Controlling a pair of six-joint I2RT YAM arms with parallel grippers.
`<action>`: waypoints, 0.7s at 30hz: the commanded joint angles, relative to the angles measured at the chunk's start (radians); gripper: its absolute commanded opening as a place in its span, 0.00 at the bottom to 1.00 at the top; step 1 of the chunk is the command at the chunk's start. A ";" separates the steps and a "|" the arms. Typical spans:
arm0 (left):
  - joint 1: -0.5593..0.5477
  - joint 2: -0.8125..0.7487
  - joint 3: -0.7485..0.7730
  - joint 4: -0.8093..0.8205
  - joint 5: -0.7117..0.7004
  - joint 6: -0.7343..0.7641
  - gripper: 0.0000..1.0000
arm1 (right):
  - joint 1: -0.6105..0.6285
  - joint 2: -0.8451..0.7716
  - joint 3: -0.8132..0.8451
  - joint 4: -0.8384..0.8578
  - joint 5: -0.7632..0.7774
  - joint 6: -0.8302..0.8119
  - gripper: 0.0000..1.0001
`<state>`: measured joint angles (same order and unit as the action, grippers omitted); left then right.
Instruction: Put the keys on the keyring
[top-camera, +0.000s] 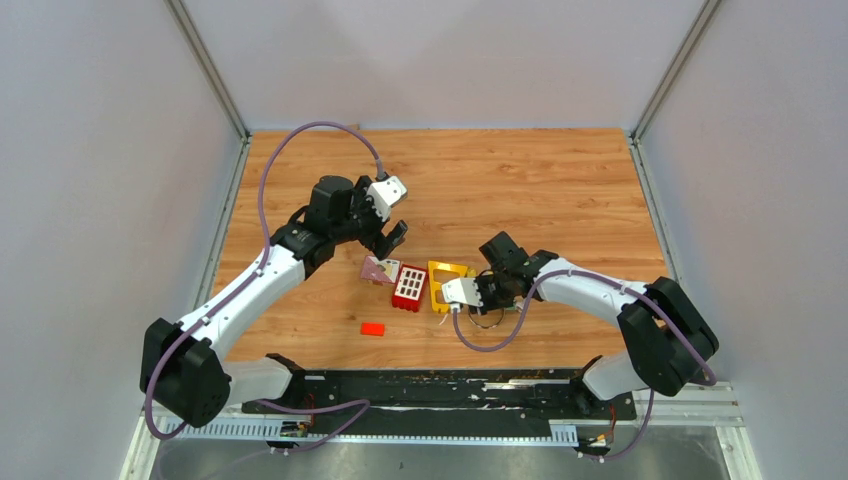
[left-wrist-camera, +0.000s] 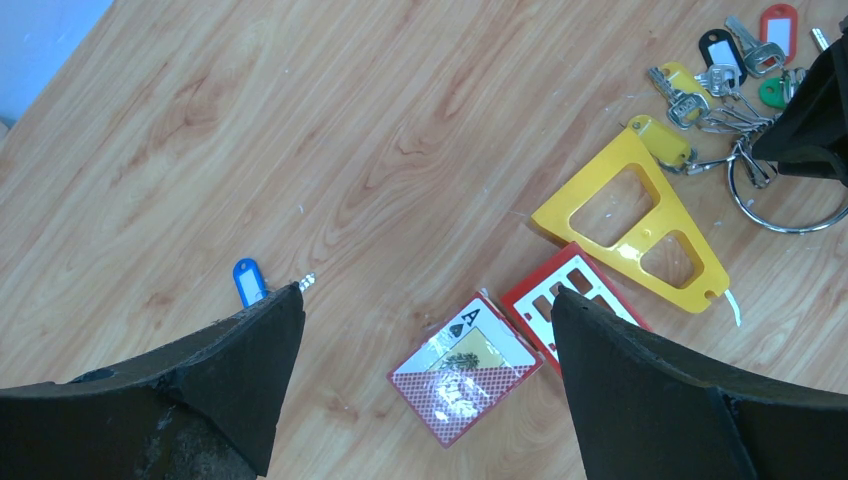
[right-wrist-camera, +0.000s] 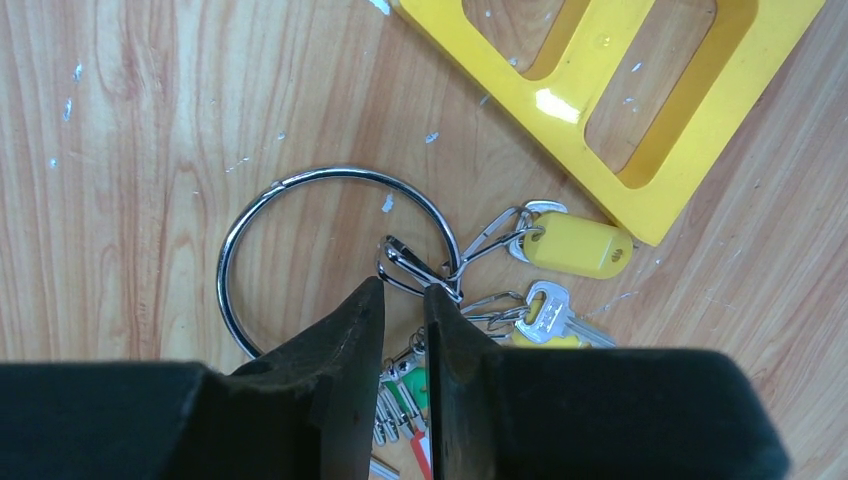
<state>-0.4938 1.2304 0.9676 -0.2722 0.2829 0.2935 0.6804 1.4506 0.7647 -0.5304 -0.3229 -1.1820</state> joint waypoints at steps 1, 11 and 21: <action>0.006 -0.005 0.018 0.012 0.015 -0.008 0.99 | 0.008 -0.018 -0.012 0.025 0.004 -0.030 0.21; 0.008 -0.002 0.016 0.013 0.016 -0.008 0.99 | 0.016 -0.004 -0.027 0.042 -0.001 -0.033 0.20; 0.008 0.001 0.013 0.012 0.014 -0.004 0.99 | 0.029 -0.070 -0.046 0.056 0.009 -0.022 0.24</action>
<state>-0.4900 1.2324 0.9676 -0.2722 0.2832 0.2939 0.6994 1.4464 0.7353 -0.5102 -0.3195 -1.1931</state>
